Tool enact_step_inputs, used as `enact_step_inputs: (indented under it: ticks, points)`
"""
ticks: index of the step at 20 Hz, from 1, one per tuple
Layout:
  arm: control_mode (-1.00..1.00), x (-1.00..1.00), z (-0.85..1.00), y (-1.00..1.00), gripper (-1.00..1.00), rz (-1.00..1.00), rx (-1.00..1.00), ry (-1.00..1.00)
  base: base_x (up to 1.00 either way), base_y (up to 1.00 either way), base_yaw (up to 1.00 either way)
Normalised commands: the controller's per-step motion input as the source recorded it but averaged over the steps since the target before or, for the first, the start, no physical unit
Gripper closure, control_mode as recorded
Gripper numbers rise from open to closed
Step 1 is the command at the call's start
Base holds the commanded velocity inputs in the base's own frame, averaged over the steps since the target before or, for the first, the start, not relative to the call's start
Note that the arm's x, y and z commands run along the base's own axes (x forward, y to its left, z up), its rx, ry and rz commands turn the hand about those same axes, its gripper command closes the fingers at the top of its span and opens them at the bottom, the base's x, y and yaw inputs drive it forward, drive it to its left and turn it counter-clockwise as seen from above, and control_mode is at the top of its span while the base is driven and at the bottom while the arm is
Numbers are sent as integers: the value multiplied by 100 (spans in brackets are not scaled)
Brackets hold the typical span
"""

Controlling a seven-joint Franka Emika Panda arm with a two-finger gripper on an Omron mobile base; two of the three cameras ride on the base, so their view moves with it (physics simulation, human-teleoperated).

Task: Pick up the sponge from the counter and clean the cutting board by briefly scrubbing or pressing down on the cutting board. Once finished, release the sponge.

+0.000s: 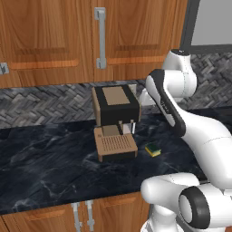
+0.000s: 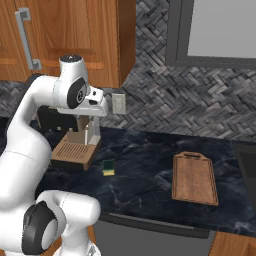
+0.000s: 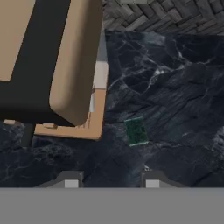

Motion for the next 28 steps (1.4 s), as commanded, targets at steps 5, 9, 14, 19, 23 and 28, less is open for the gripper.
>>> enact_step_inputs:
  ticks: [5, 9, 14, 19, 23, 28]
  points:
    - [-100, 0, -26, -2, -100, 0, 0, -6, 0, 0, 0]
    - [-100, 0, -51, -48, -100, 0, 0, 0, 0, 0, 0]
    - [-100, 2, -49, -65, -100, 0, 1, 0, 0, 0, 0]
    - [-100, 2, -38, -12, -100, 0, 0, 0, 0, 0, 0]
    - [-100, 2, -20, 0, -100, 0, 1, 2, 0, 0, 0]
    - [-100, 0, -36, 0, -100, 0, 0, 4, 0, 0, 0]
